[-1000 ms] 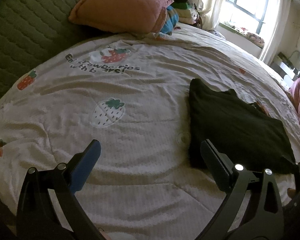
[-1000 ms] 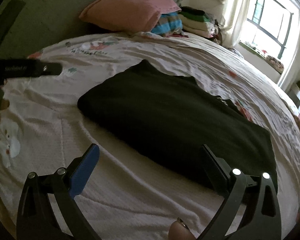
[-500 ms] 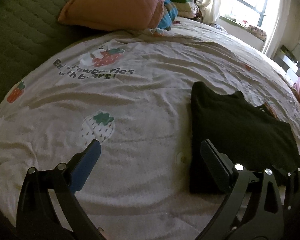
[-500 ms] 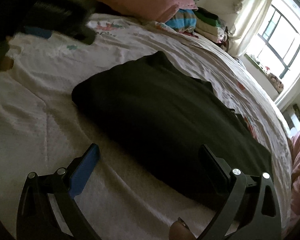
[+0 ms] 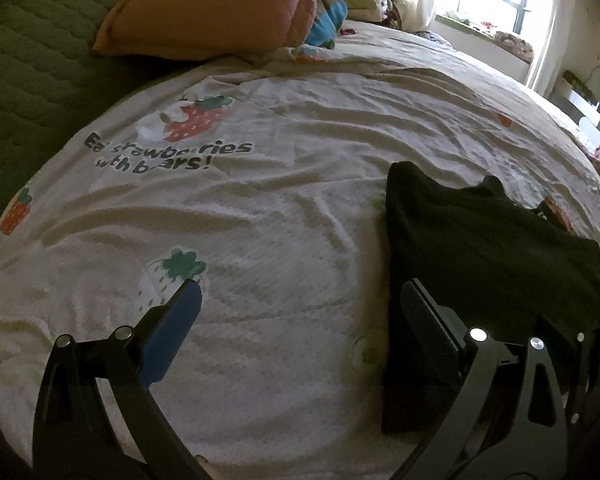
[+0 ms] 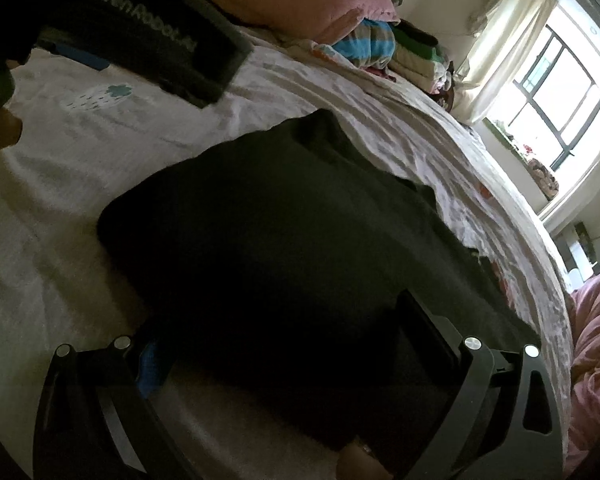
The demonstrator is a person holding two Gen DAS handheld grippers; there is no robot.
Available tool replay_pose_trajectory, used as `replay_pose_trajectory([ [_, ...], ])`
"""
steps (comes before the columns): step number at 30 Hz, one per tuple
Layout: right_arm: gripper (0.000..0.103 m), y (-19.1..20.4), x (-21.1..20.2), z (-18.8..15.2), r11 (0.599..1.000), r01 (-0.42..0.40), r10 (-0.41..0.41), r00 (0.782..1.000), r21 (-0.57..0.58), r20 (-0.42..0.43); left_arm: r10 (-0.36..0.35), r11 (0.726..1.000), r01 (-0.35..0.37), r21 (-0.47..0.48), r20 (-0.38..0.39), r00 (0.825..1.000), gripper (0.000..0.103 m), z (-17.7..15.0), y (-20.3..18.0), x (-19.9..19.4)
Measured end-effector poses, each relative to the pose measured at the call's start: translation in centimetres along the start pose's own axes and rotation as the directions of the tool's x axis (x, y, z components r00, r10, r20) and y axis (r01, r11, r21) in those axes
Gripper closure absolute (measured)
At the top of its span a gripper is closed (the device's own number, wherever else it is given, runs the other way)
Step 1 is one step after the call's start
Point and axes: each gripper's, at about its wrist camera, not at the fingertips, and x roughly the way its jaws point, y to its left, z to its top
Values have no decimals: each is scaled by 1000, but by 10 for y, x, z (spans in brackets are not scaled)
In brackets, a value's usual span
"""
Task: Fold small clothes
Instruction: 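Move both grippers to one side edge of the folded black shirt and grasp it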
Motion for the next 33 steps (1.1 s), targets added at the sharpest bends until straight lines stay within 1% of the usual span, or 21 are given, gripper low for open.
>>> replay_pose_trajectory([
  [2,6,-1,3,3,1000,16,-16,1000,3,9,-14,1000,14,-1,-5,1000,10,3,-2,3],
  [4,11,-5,2,4,999,27,-27,999,17,32,-29,1000,29,-5,-14,999,10,6,-5,7],
  [5,18,-7,0,4,999,26,-27,999,24,43,-34,999,34,-9,-19,999,10,8,-6,9],
  [7,25,-11,-5,4,999,28,-31,997,36,71,-53,998,52,-25,-30,998,10,14,-8,13],
  [10,39,-14,-16,3,998,50,-55,991,45,121,-103,993,100,-59,-54,993,10,23,-12,17],
  [12,56,-18,-24,1,997,53,-62,986,56,154,-166,983,159,-88,-77,983,10,30,-17,21],
  [13,61,-20,-28,-1,997,53,-63,984,61,166,-191,978,182,-99,-92,977,10,32,-20,24],
  [14,73,-23,-31,-3,996,50,-62,982,68,179,-207,975,197,-106,-101,973,10,34,-24,26],
  [15,78,-24,-34,-4,996,48,-60,981,71,184,-215,973,202,-112,-110,971,10,35,-26,29],
  [18,82,-30,-40,-9,997,30,-45,979,77,199,-221,972,204,-121,-156,963,10,36,-36,42],
  [20,82,-35,-42,-12,996,10,-27,978,87,207,-257,961,230,-153,-181,949,10,36,-40,49],
  [22,83,-38,-46,-14,994,-4,-18,977,105,212,-314,940,274,-202,-206,927,10,34,-43,55],
  [24,83,-44,-49,-16,991,-23,-6,976,129,220,-344,929,302,-214,-201,917,10,33,-47,54],
  [26,84,-48,-54,-19,987,-43,6,974,155,227,-360,924,323,-205,-178,916,12,33,-54,48],
  [27,84,-53,-57,-21,983,-50,9,973,174,231,-376,917,339,-211,-170,911,25,34,-57,45],
  [28,84,-56,-59,-22,981,-54,9,972,188,235,-392,909,354,-219,-165,905,35,34,-60,43],
  [29,84,-60,-60,-23,978,-56,7,971,200,239,-420,896,381,-229,-159,893,50,34,-64,39],
  [30,84,-63,-63,-25,976,-60,7,970,210,244,-429,893,391,-224,-154,890,62,34,-68,35],
  [31,85,-64,-66,-26,975,-62,7,969,214,249,-430,895,398,-202,-146,891,69,35,-75,29],
  [32,85,-65,-69,-28,975,-60,4,967,215,255,-428,898,401,-183,-141,893,79,36,-80,24],
  [33,85,-67,-72,-30,974,-57,-3,965,220,262,-422,902,401,-160,-130,898,83,37,-86,17],
])
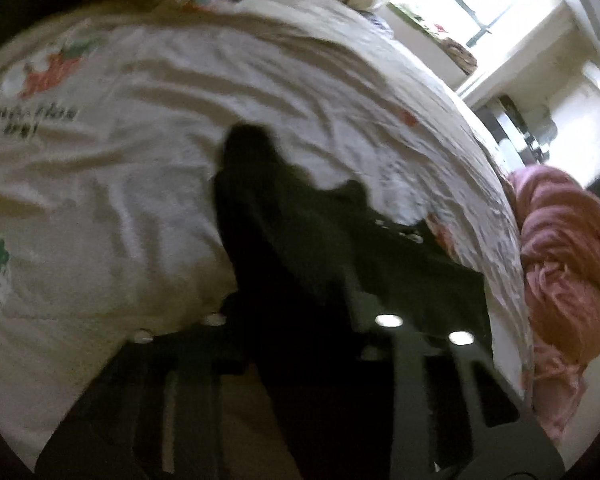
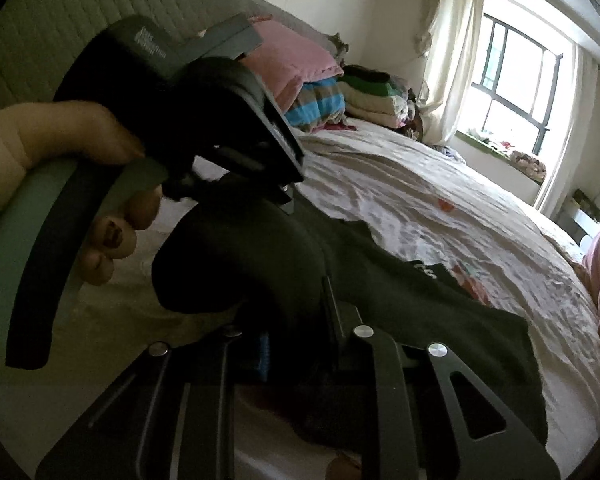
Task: Fold small clothes
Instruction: 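Move both grippers to one side edge of the folded black shirt and grasp it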
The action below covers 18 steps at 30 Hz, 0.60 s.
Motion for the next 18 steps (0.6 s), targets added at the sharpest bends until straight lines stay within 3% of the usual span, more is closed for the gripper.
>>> replay_pose_trajectory([
  [9,85,-35,-45,2,992,57,-67,994,111,88,-15,991,4,133,79,997,87,-4,-68,-34],
  [18,86,-73,-70,-10,975,99,-121,987,197,104,-26,979,9,204,84,996,87,-15,-119,-43],
])
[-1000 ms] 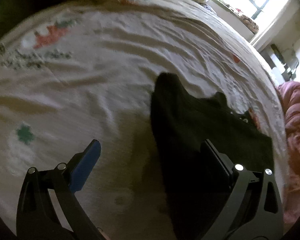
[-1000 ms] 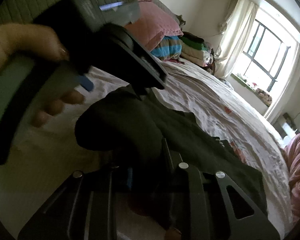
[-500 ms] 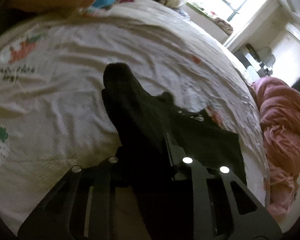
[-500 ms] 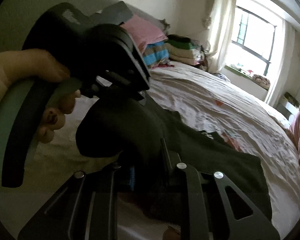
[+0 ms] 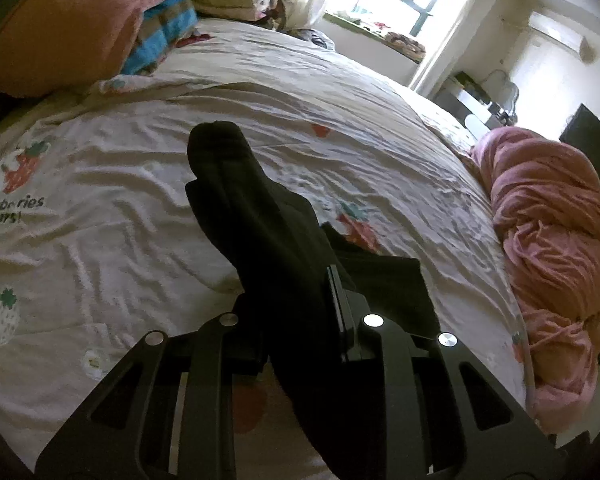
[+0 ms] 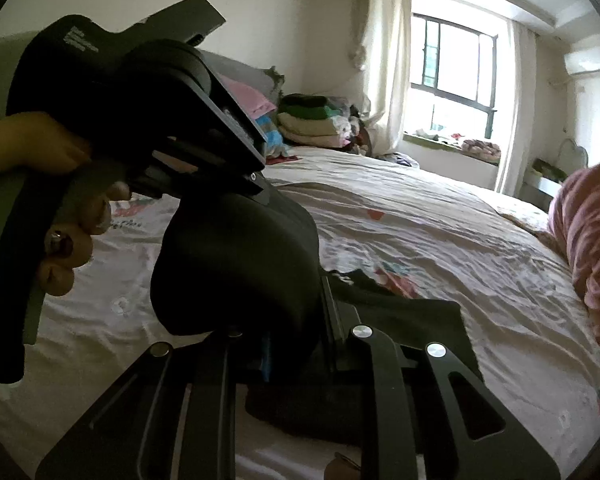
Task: Fold small clothes
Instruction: 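Move both grippers to one side edge of the folded black shirt and grasp it, then lift the grasped shirt edge with both grippers and fold it over the rest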
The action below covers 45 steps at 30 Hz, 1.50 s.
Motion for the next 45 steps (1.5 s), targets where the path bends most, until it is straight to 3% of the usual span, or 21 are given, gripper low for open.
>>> replay_pose_trajectory([
  [15,86,-54,-5,-30,990,20,-12,998,136,-60,10,997,-5,72,-76,997,86,-9,-61,37],
  [21,86,-79,3,-49,974,2,27,992,228,-124,29,994,-15,107,-125,992,86,-15,-83,64],
  [29,85,-117,20,-76,898,-52,153,968,437,-199,52,992,-28,120,-198,979,76,-26,-96,103],
  [41,81,-129,24,-88,851,-72,201,960,521,-196,63,990,-32,139,-225,972,66,-29,-110,124],
  [45,78,-136,28,-93,825,-85,229,954,559,-193,56,989,-23,144,-229,972,54,-27,-113,126],
])
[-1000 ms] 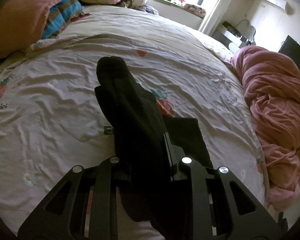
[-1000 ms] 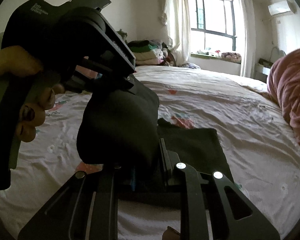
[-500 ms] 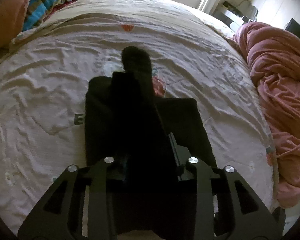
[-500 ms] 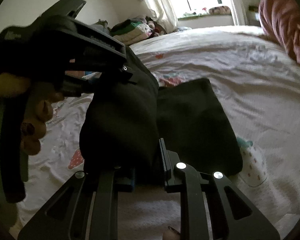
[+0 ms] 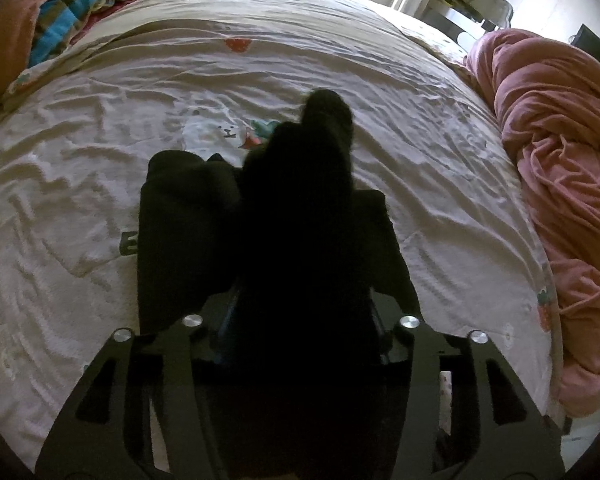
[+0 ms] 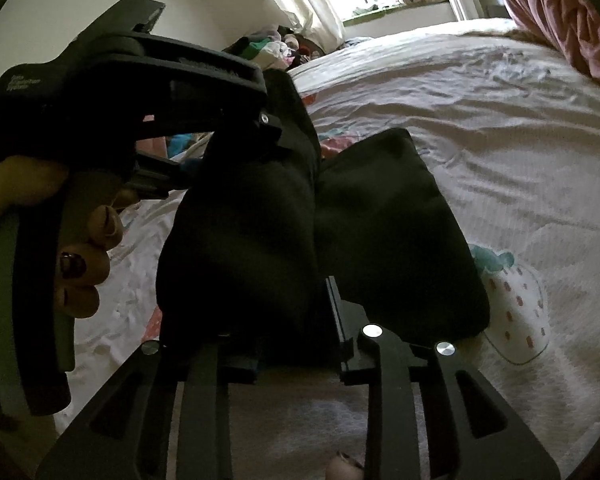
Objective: Fold small clothes
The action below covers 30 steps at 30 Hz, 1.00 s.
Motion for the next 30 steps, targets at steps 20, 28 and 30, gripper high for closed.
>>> replay_pose_trajectory([
  [20,60,-31,2,-1,982,-82,89,995,173,-36,-31,999,32,-11,94,995,32,-7,7,-28],
  [28,37,-42,-39,17,977,-74,70,997,199,26,67,998,-66,-12,112,991,31,-32,40,-33],
  [30,35,-45,-55,28,982,-45,33,997,182,67,86,996,-86,-5,121,989,31,-40,43,-32],
])
